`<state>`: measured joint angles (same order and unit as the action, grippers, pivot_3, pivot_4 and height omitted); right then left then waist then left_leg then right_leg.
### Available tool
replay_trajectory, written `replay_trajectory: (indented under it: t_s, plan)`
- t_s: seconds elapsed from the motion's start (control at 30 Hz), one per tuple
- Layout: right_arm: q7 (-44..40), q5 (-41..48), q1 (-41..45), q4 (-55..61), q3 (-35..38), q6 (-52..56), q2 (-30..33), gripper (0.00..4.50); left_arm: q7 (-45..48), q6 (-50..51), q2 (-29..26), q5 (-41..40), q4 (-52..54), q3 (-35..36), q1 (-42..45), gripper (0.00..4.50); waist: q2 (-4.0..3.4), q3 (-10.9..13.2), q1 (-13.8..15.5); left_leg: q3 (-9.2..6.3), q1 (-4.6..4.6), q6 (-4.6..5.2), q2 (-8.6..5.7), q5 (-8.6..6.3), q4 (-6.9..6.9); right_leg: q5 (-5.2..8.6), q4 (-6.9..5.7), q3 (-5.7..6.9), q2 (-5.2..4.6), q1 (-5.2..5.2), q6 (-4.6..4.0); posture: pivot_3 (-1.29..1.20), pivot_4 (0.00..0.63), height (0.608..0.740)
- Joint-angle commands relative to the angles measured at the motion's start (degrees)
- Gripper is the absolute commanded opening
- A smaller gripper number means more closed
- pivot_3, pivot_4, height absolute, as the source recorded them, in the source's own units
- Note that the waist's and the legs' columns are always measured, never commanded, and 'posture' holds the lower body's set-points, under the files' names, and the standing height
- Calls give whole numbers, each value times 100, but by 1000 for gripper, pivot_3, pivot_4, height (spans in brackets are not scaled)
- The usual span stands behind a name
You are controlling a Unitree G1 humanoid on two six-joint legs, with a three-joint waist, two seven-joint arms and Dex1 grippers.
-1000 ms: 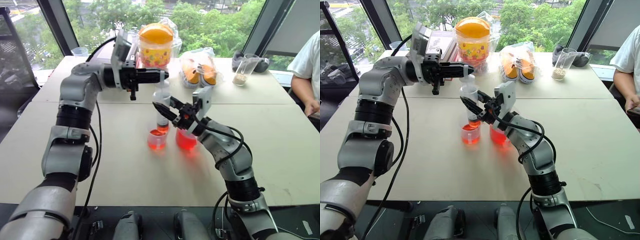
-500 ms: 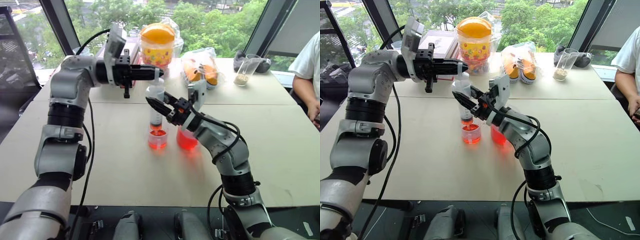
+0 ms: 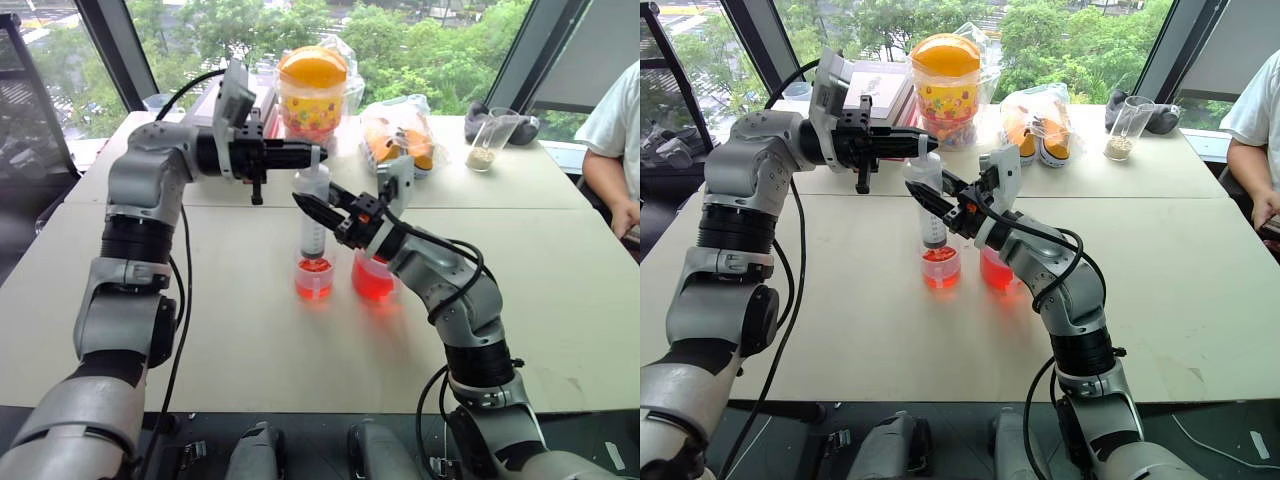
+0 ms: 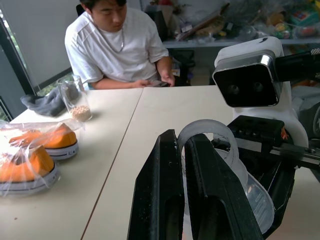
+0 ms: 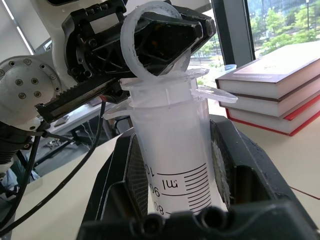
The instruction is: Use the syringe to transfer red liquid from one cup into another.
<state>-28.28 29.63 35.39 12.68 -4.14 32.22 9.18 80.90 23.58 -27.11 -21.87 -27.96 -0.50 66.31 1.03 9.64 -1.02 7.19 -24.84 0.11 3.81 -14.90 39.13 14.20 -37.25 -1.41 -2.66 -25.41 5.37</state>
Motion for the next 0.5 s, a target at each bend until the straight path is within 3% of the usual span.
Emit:
replay_trajectory:
  t_s: [0.03,0.07,0.1,0.33,0.37,0.5]
  plan:
    - [148,258,528,493,431,-292,-112,1366,129,244,129,17,65,-298,-7,12,0,0,1,0,0,0,0,0,0,0,0,0,0,0,0,0,150,740]
    - [133,254,447,463,405,-296,-126,1366,109,309,70,-27,28,-208,69,667,0,0,1,0,0,0,0,0,0,0,0,0,0,0,0,0,150,740]
    - [112,238,360,438,366,-306,-133,1366,100,355,30,-55,7,-150,118,890,0,0,1,0,0,0,0,0,0,0,0,0,0,0,0,0,150,740]
    - [29,210,101,350,304,-307,-136,1366,26,463,-501,-182,128,263,53,4224,0,0,-17,-1,0,0,2,0,-3,0,-1,0,2,-2,0,0,150,740]
    - [26,210,81,343,308,-307,-133,1366,10,540,-582,-237,168,320,8,4441,0,0,-13,-1,0,0,2,0,-3,0,-1,0,2,-2,0,0,150,740]
    - [21,182,48,317,324,-316,-101,1366,-127,832,-949,-432,558,543,-402,4441,0,0,-19,2,0,0,1,0,-2,0,0,-1,-1,-1,0,0,150,740]
